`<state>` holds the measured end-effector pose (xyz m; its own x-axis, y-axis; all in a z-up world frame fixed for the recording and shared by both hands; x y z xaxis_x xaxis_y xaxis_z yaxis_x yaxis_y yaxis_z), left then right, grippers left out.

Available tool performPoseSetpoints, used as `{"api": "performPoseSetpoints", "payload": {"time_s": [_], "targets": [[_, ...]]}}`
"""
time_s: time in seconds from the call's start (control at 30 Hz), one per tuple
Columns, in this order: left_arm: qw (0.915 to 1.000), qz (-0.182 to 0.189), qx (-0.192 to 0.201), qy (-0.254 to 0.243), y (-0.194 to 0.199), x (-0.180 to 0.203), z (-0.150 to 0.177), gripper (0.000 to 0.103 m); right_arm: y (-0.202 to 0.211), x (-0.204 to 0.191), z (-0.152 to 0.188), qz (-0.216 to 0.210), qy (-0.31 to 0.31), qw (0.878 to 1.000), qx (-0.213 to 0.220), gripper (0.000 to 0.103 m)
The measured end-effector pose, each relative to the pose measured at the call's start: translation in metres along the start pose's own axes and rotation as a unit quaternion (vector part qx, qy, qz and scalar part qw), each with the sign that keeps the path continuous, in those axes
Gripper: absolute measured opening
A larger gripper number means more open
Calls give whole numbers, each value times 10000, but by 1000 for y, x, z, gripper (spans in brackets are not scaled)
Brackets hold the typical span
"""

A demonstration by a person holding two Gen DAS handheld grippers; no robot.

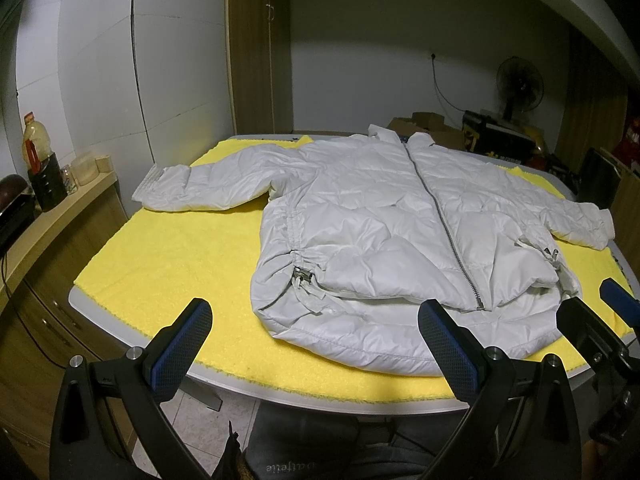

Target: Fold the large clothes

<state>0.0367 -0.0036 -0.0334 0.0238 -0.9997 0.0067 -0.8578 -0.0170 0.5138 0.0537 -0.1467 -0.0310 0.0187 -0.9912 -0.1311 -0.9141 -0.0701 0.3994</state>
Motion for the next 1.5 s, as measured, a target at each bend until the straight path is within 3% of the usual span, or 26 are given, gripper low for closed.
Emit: {"api": "performPoseSetpoints", "payload": {"time_s": [1.2,1.5], "targets": [[9999,-123,28,24,-1,-8,-1,103,2,14,-4,238,-87,9997,4,103],[9998,-99,-2,-155,-1,3,2,103,10,43,-12,611,-241,9978,73,103]]}}
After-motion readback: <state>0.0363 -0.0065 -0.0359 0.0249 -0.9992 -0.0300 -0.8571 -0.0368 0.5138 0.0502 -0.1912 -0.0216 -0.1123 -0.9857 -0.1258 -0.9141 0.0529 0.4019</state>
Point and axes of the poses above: each gripper's, at about its wrist camera, not at the fingertips, and y roughly against the way its jaws point, x to its right, z to its underside, the point moved 5 cm from there along -y, roughly the way its jaws point, and after that the axes turned 7 degrees about x, right-handed, at the moved point
